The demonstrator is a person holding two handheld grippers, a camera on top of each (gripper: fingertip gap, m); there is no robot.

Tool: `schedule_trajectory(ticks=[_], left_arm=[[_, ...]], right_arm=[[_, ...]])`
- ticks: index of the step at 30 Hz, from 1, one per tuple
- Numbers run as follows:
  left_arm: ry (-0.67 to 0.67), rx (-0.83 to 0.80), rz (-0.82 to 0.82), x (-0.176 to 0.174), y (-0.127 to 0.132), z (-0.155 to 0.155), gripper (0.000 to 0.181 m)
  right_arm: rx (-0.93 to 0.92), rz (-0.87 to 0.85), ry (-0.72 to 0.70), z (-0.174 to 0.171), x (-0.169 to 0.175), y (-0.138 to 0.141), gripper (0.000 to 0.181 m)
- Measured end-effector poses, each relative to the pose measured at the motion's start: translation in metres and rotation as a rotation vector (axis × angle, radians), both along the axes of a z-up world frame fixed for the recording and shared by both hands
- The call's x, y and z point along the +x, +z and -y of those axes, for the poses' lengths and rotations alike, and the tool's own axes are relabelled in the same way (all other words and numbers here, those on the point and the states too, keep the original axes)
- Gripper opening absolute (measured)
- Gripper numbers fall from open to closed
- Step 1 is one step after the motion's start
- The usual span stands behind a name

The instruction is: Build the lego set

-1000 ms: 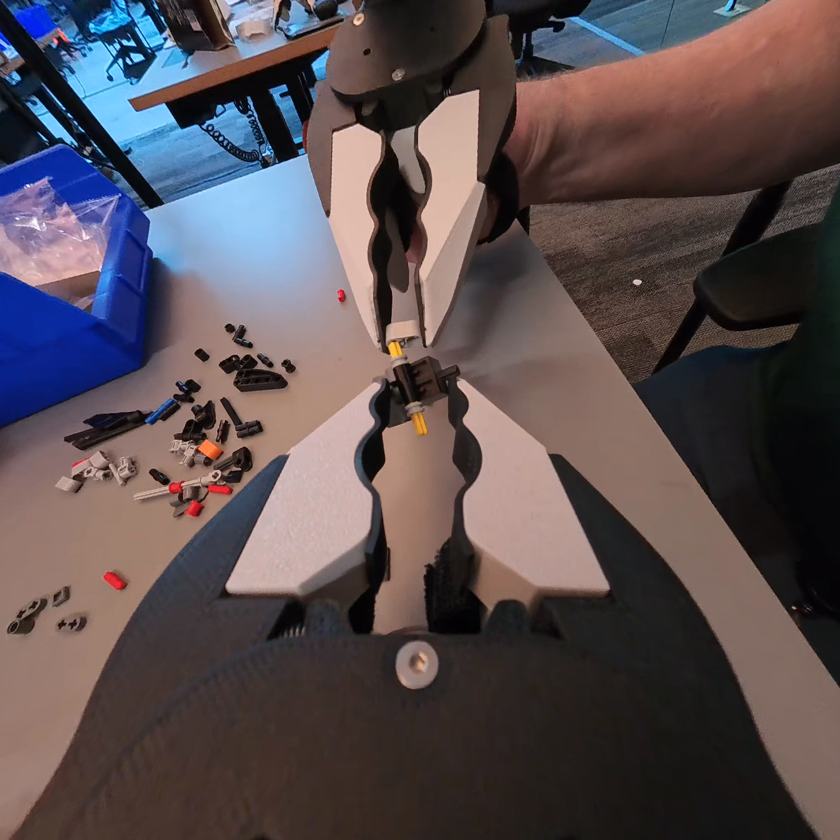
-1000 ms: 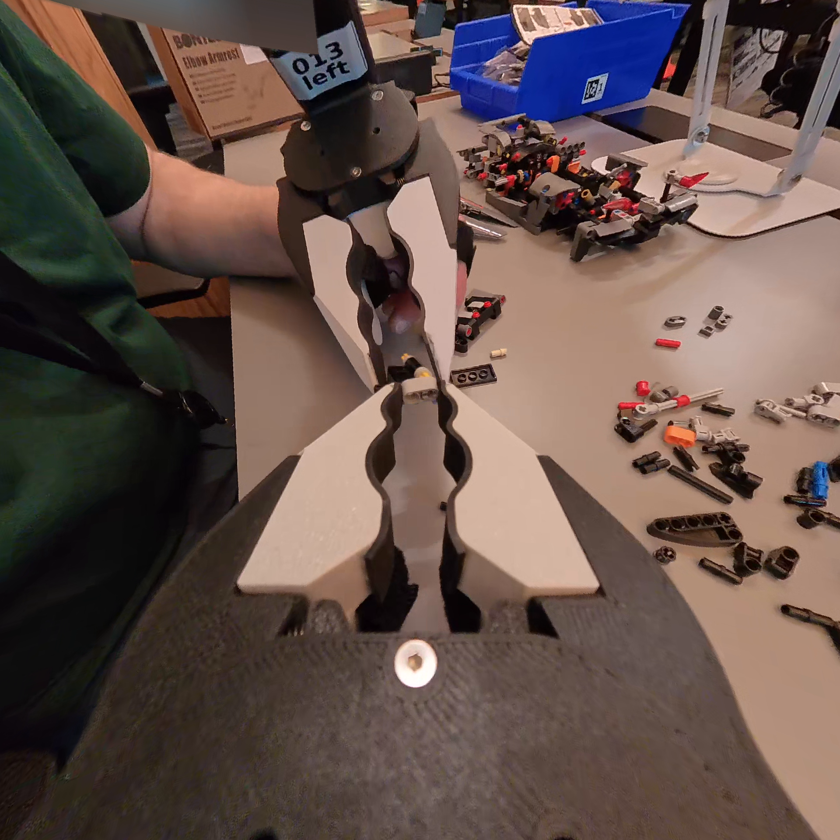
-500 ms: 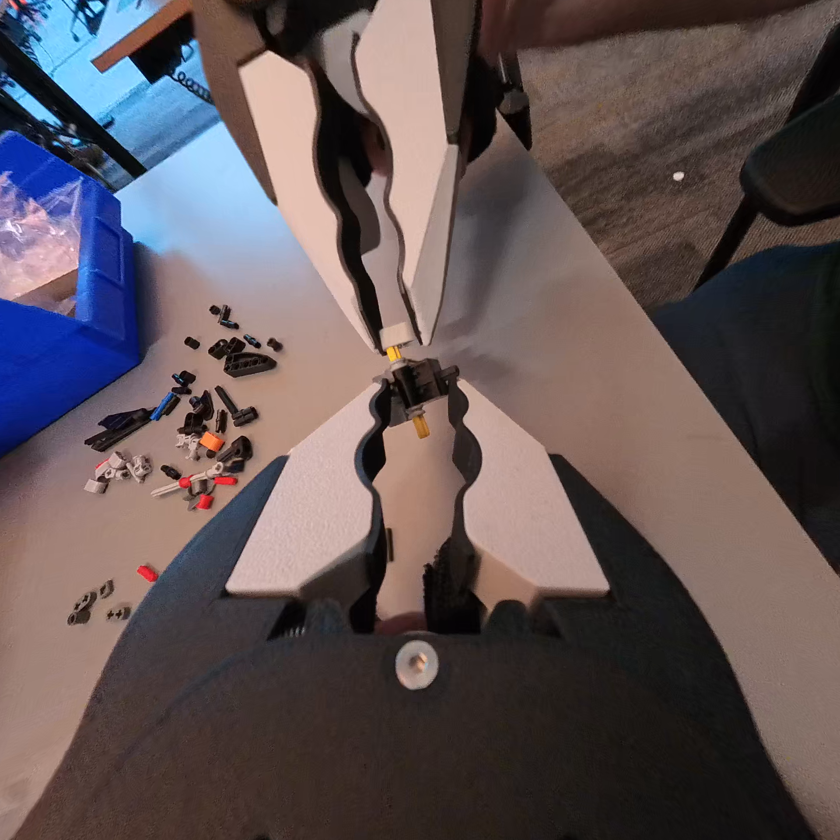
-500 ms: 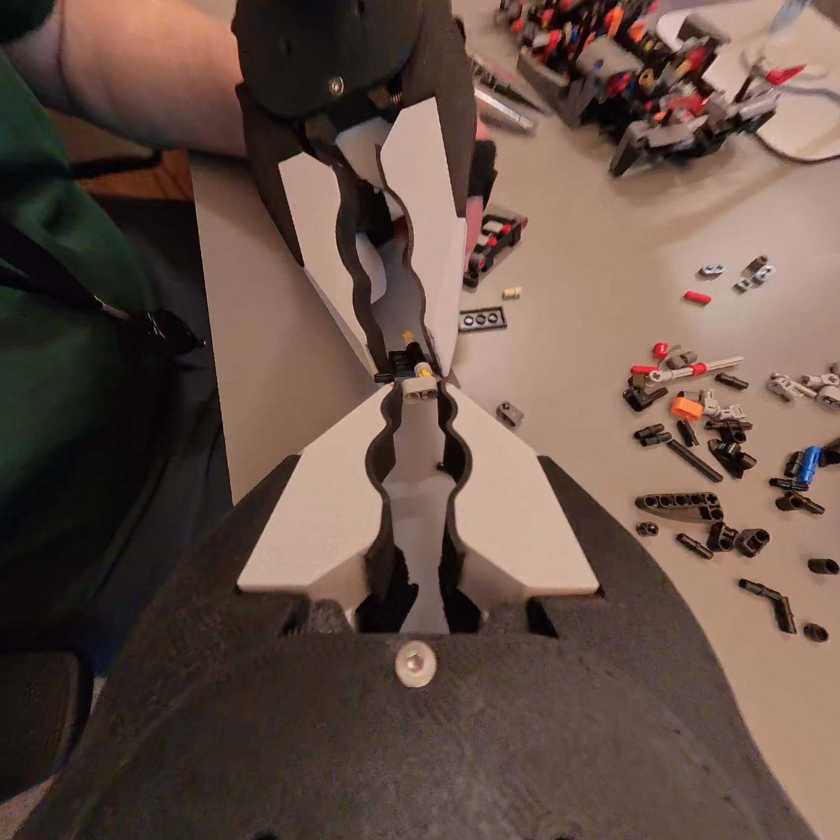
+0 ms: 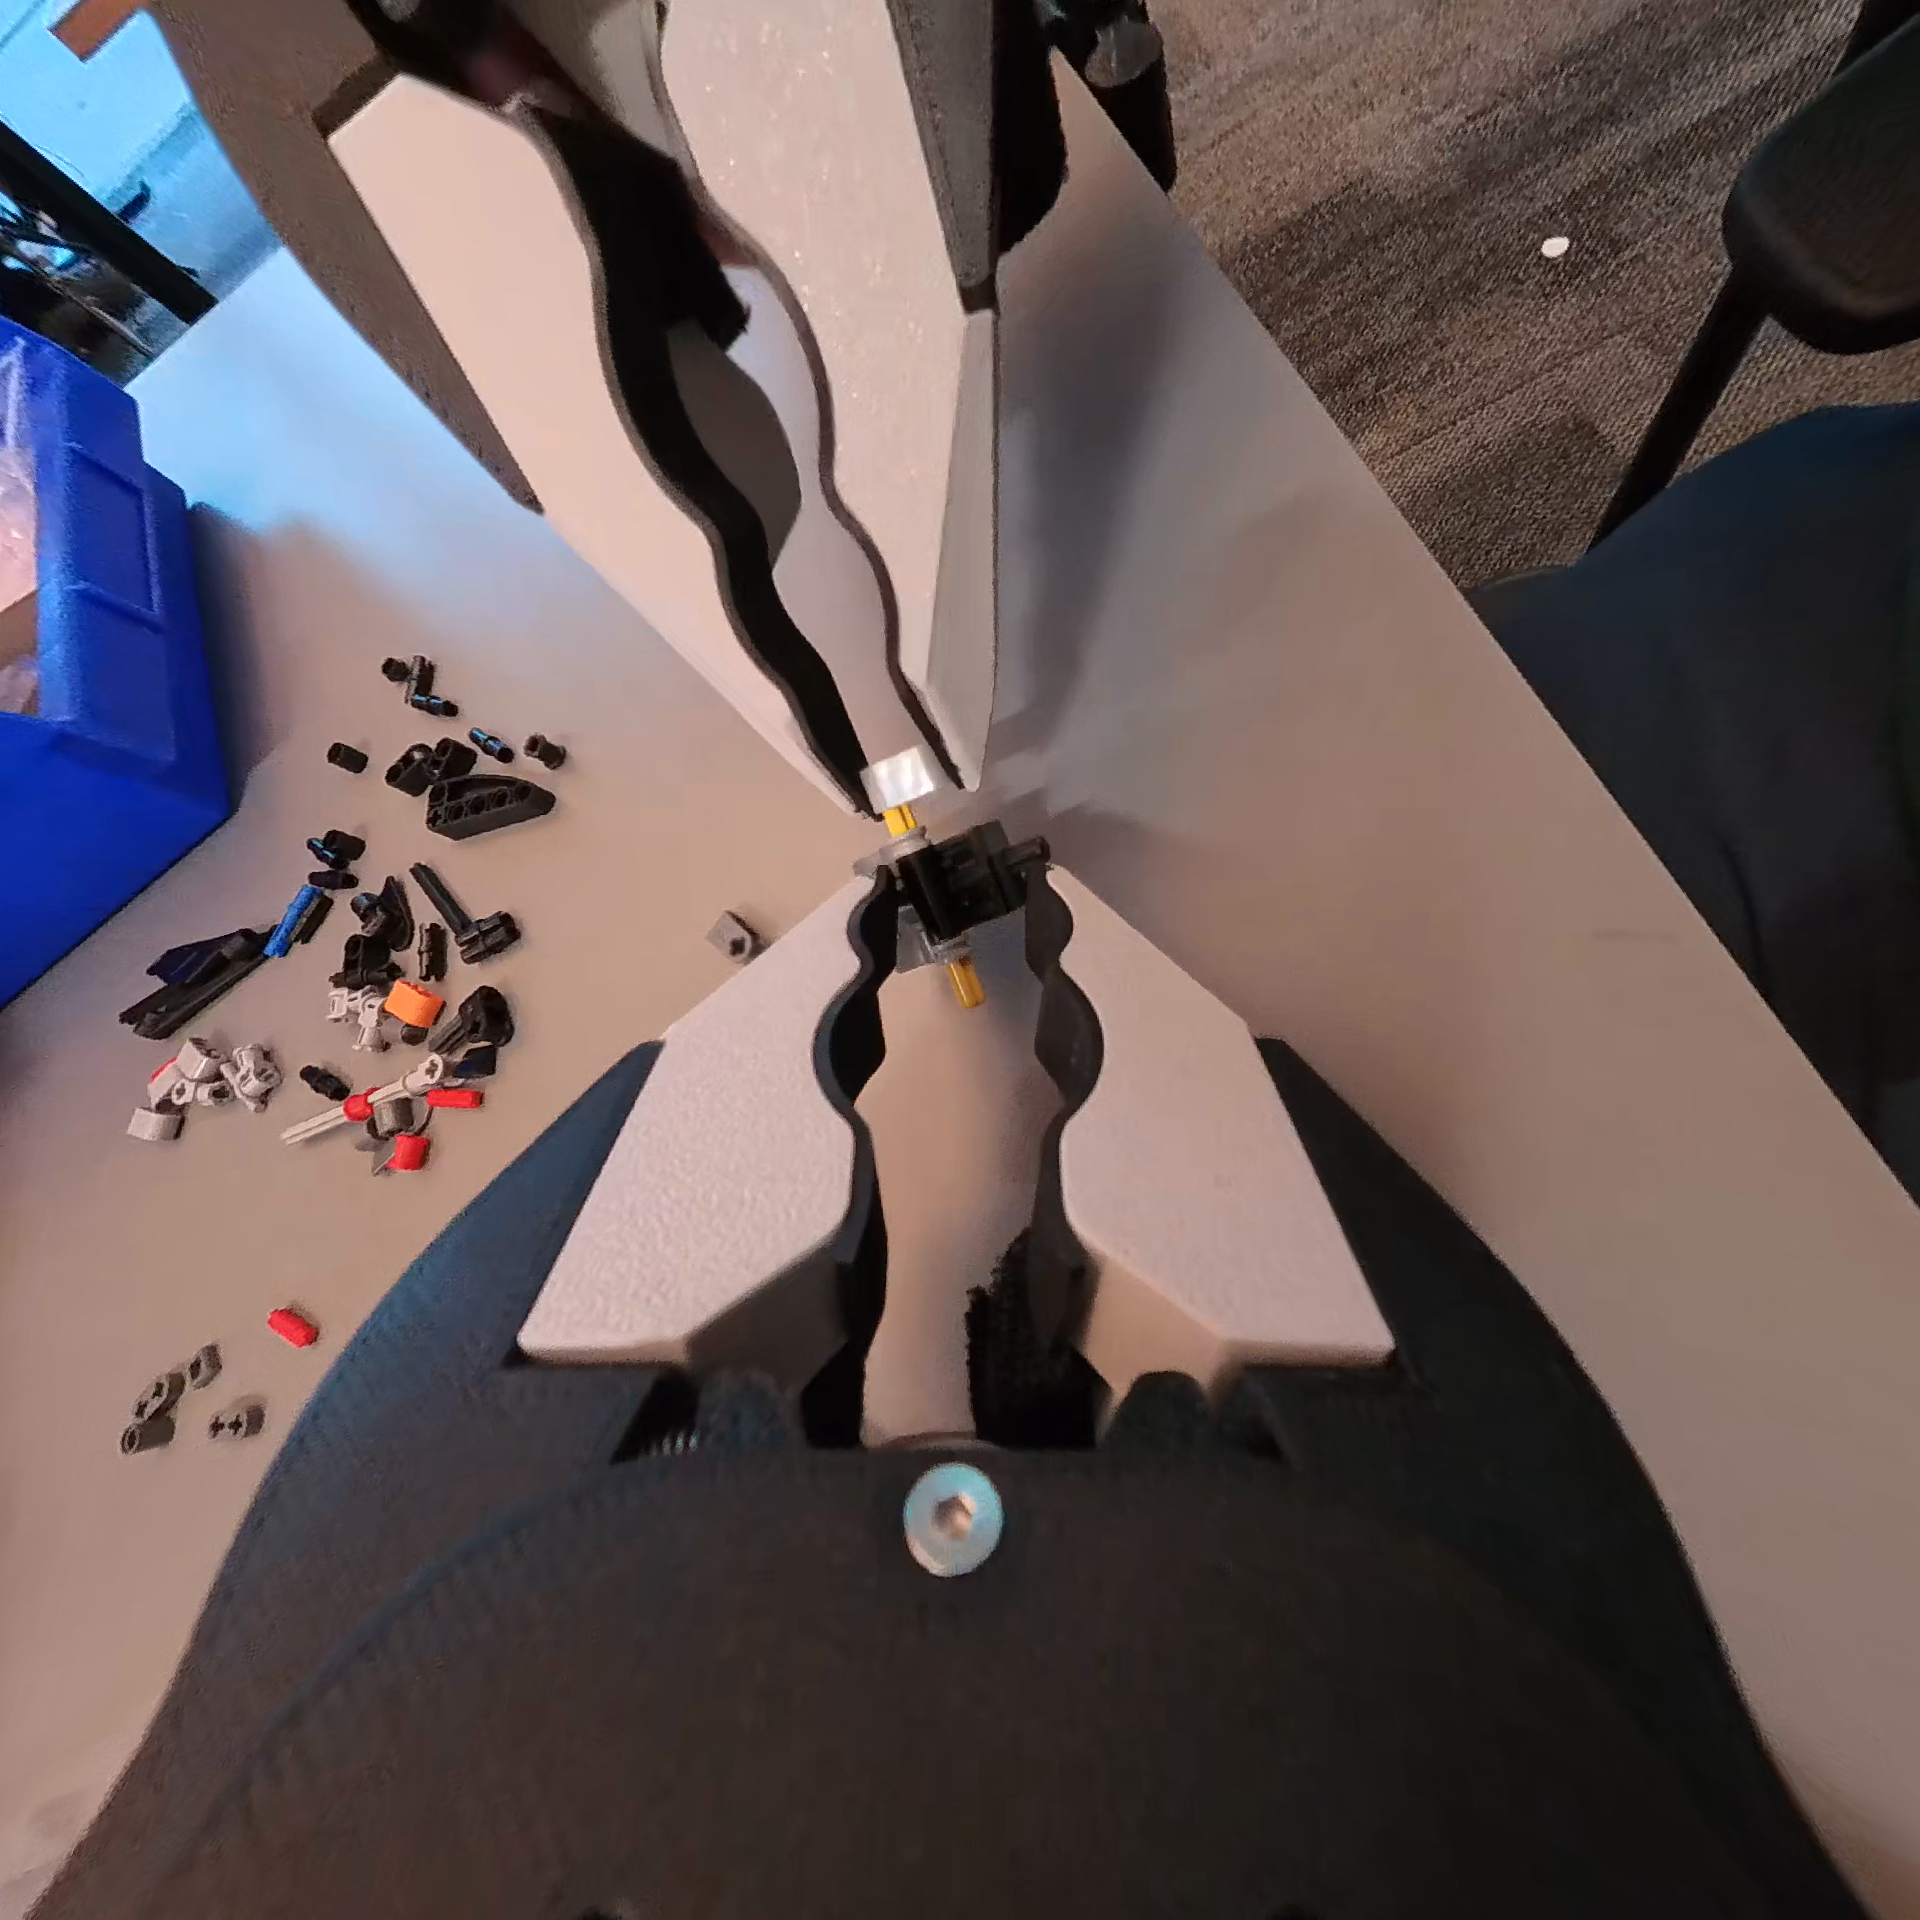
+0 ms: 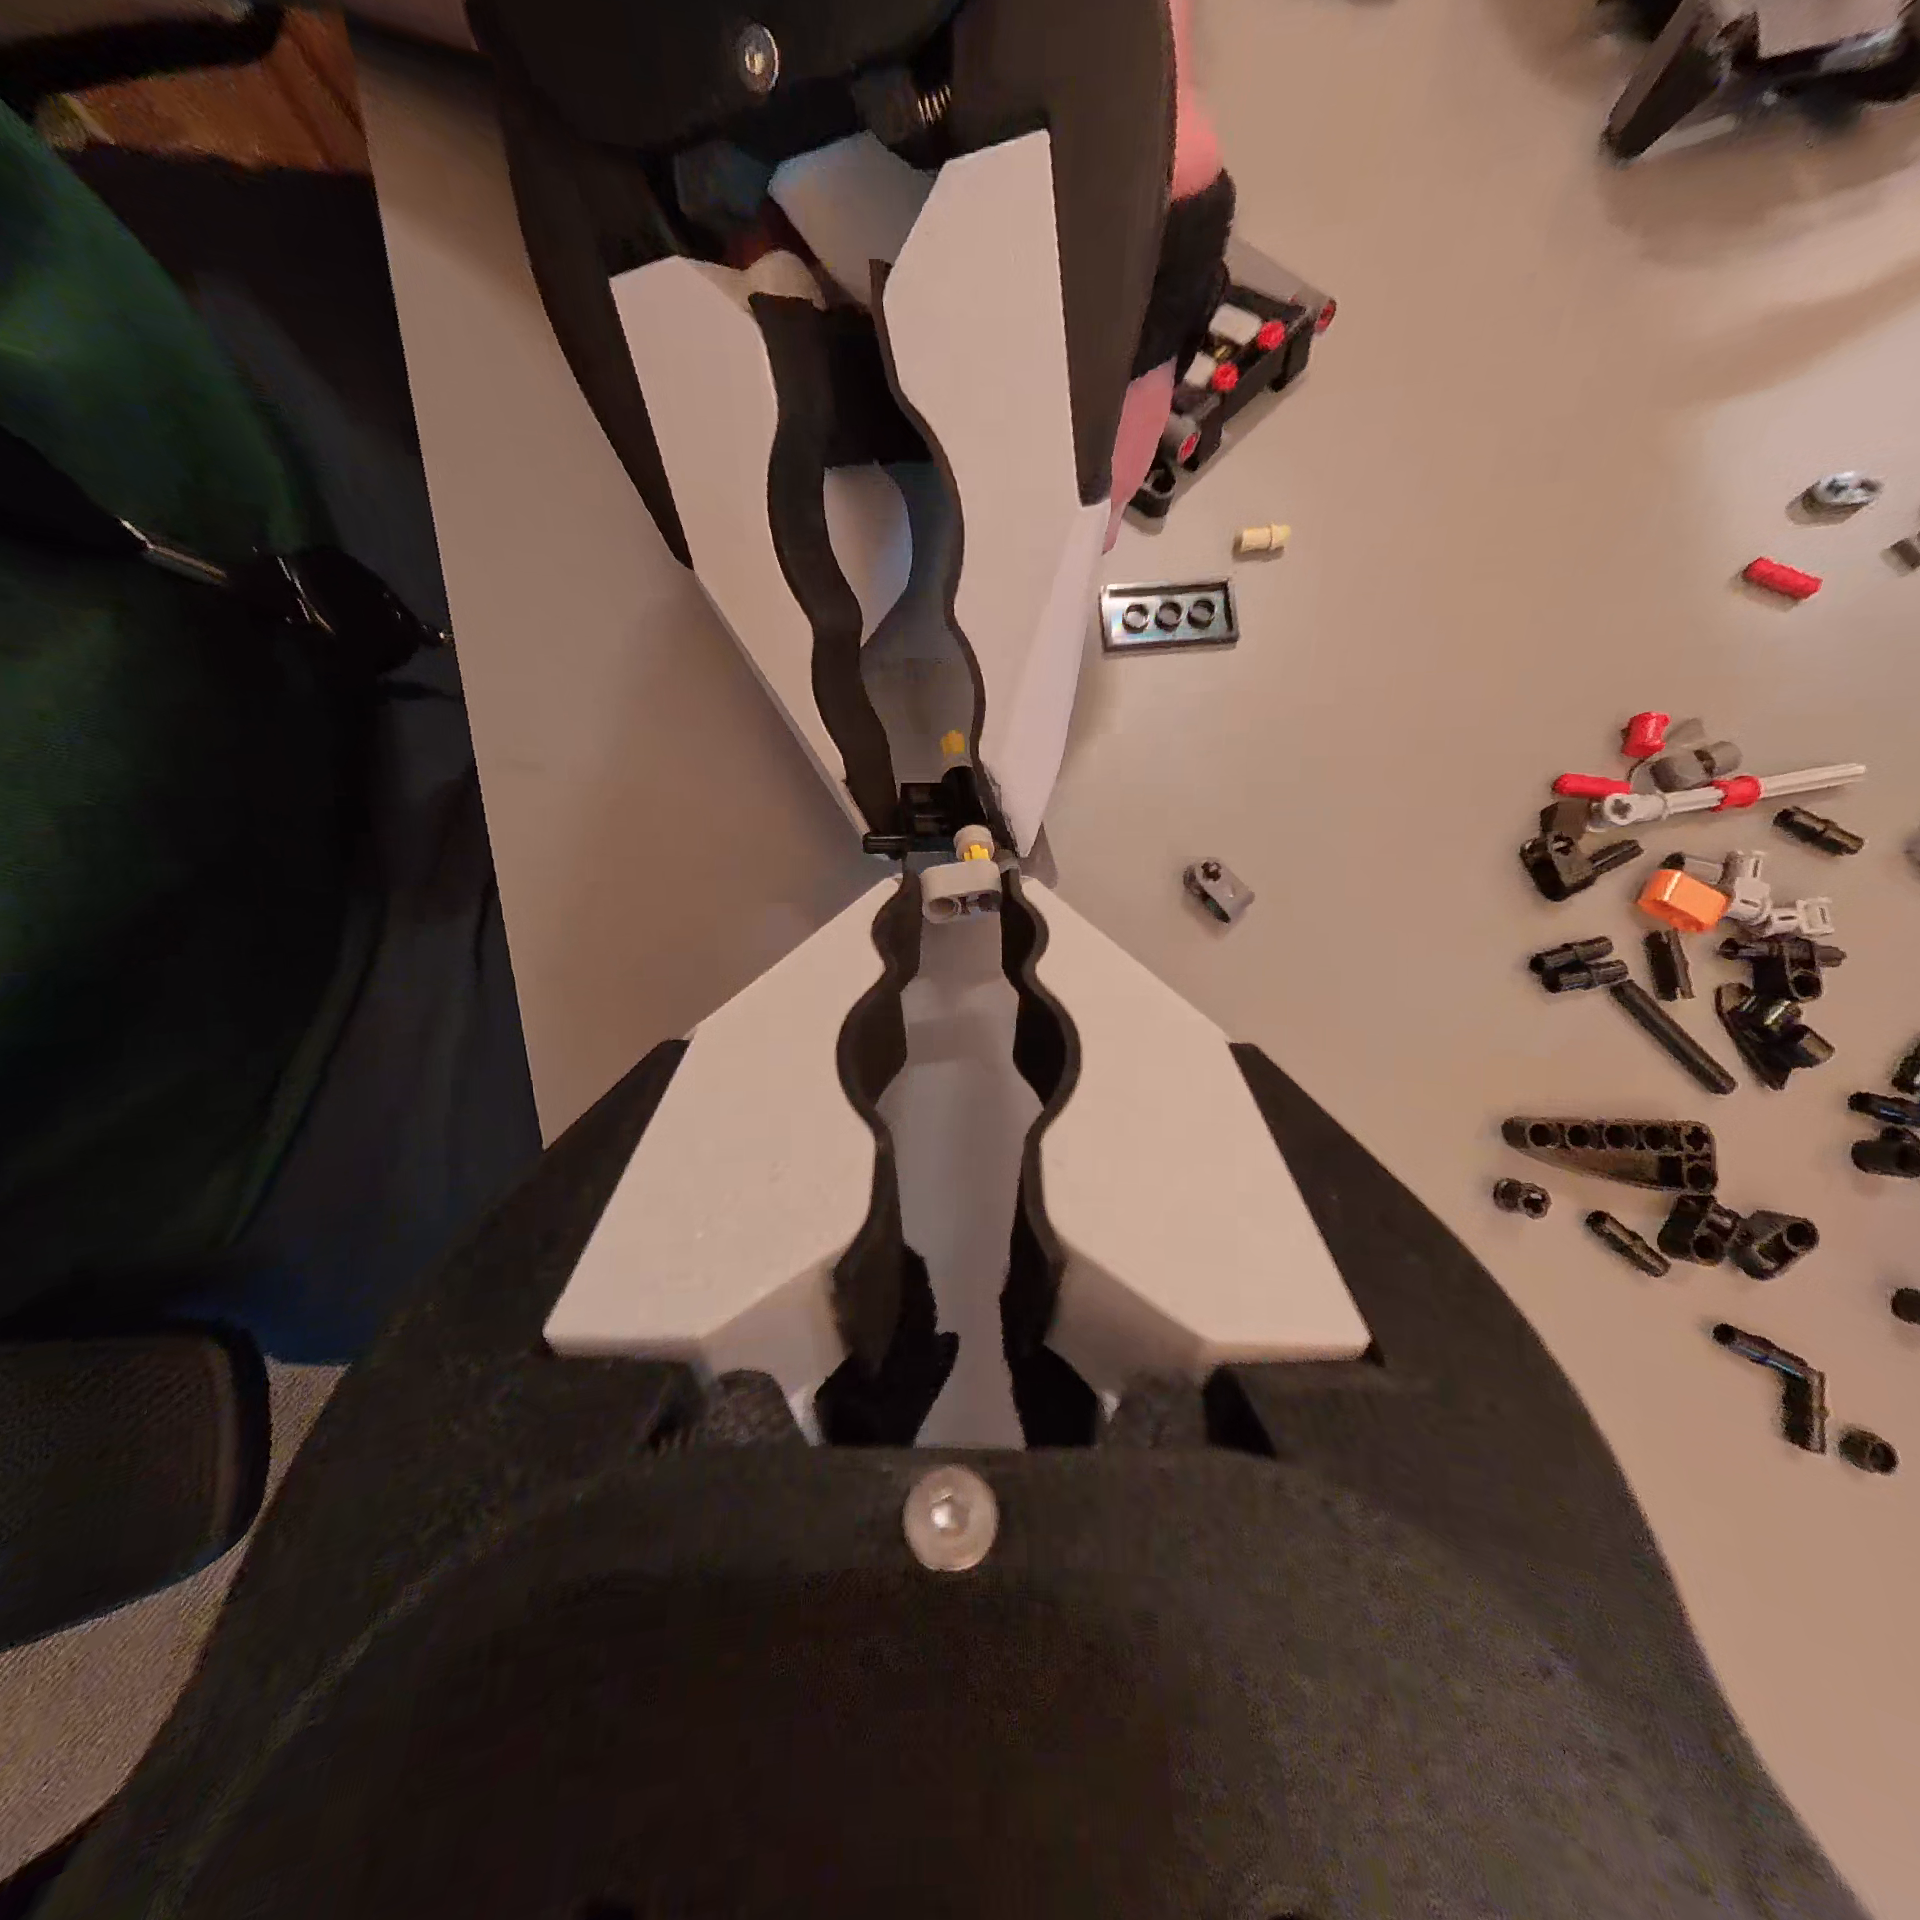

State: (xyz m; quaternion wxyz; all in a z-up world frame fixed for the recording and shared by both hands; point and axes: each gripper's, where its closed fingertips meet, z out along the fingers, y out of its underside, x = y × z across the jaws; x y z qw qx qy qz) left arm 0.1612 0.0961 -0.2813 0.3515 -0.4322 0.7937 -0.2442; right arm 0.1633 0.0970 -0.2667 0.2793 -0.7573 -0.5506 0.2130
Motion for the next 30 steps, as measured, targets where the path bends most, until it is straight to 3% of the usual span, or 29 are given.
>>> schedule_trajectory(ticks=[5,26,30], left_arm=[[-0.006,0.030,-0.023,0.000,-0.005,0.002,0.023],[-0.009,0.033,-0.043,0.000,-0.009,0.002,0.021],[-0.014,0.016,-0.037,-0.001,-0.006,0.003,0.021]], right_arm=[[-0.023,0.066,0.017,0.002,0.000,-0.005,0.014],[-0.067,-0.153,-0.049,0.001,-0.004,-0.013,0.014],[-0.055,-0.159,-0.091,-0.005,0.002,-0.009,0.027]])
